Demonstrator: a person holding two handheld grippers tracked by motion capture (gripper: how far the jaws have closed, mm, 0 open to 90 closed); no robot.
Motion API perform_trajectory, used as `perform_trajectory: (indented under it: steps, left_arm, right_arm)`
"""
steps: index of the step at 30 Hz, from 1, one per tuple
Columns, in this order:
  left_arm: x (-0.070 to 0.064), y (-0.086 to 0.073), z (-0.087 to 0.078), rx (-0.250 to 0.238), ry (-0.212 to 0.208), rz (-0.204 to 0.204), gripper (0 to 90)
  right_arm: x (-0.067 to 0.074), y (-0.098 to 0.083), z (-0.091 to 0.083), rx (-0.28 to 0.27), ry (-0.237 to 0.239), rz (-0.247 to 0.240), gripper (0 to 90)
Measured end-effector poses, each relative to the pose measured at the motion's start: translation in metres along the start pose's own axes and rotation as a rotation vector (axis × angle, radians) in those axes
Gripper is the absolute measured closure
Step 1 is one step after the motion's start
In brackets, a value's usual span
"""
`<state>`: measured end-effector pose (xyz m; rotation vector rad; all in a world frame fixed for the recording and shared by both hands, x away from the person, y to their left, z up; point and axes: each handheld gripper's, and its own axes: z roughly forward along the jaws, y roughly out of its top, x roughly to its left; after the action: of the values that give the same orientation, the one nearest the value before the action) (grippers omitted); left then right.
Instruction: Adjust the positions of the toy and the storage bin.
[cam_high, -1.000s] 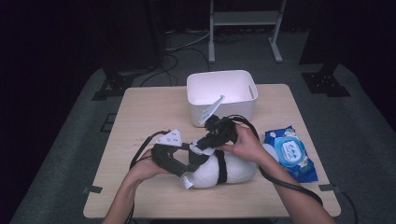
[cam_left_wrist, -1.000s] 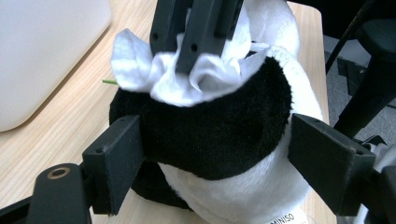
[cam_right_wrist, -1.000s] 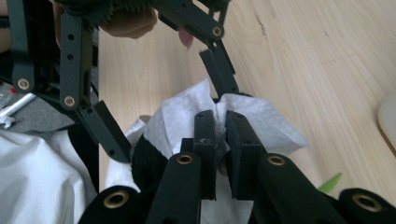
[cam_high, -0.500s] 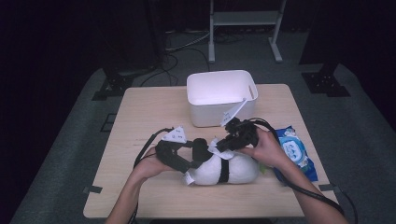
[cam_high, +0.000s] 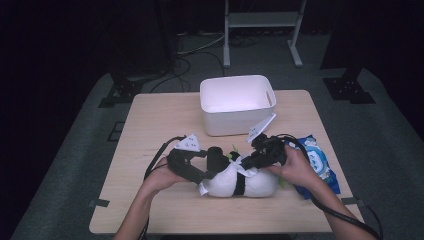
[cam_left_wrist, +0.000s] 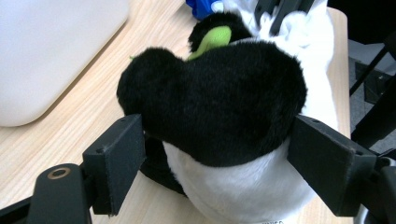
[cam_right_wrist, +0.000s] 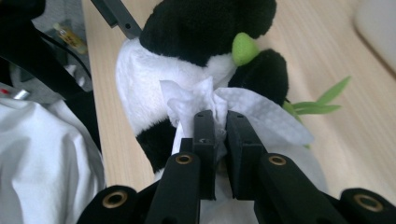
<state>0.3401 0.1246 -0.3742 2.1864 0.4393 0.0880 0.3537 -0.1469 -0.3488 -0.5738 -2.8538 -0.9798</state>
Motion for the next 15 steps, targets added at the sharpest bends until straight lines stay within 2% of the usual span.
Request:
perform_trajectory:
  steps: [3,6,7,10,12,15]
  left_arm:
    - [0.002,0.002,-0.005,-0.019,-0.011,-0.011,18.5]
    - [0.001,0.006,-0.008,-0.024,-0.013,-0.014,18.4]
    - [0.001,0.008,-0.007,-0.014,-0.009,-0.015,18.3]
    - [0.004,0.010,-0.003,0.028,-0.013,-0.030,18.2]
    - [0.007,0.011,0.000,0.046,-0.034,-0.055,18.2]
    - [0.009,0.011,0.002,0.068,-0.065,-0.059,18.4]
  right_arm:
    - [0.002,0.001,0.006,0.001,0.034,-0.005,82.2]
    - [0.007,0.002,0.007,0.013,0.044,-0.025,82.2]
    - [0.011,0.003,0.005,0.018,0.030,-0.043,82.2]
    - [0.011,0.005,-0.003,-0.021,0.006,-0.047,82.3]
    - [0.006,0.006,-0.008,-0.047,-0.011,-0.045,82.5]
    - [-0.003,0.007,-0.016,-0.087,-0.016,-0.018,82.5]
